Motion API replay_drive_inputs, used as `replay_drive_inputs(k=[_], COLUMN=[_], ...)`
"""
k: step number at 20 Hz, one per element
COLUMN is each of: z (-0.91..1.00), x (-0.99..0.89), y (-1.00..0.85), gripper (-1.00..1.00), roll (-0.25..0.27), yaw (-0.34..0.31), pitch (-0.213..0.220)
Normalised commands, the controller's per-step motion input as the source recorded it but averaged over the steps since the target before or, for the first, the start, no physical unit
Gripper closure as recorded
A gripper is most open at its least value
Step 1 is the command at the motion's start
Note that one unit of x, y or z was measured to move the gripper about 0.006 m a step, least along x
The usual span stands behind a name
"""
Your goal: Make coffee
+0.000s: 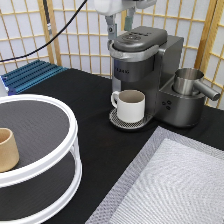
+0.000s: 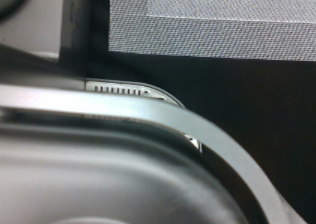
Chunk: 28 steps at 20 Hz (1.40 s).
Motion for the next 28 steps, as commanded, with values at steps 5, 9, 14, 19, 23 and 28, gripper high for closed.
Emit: replay_drive_inputs(k=[5, 9, 14, 19, 23, 28], z=[0.00, -0.11, -0.85, -1.00, -1.00, -0.47], x=[0.26, 0.04, 0.05, 0.51, 0.78, 0.09], y=[0.23, 0.22, 0.10, -0.21, -0.26, 0.08], gripper=[-1.00, -1.00, -1.00, -1.00, -1.00, -1.00], roll=[0.000, 0.000, -0.003, 0.000, 0.007, 0.003], yaw=[0.000, 0.000, 0.010, 0.004, 0.000, 0.000], pitch=[0.094, 0.081, 0.061, 0.062, 0.128, 0.207])
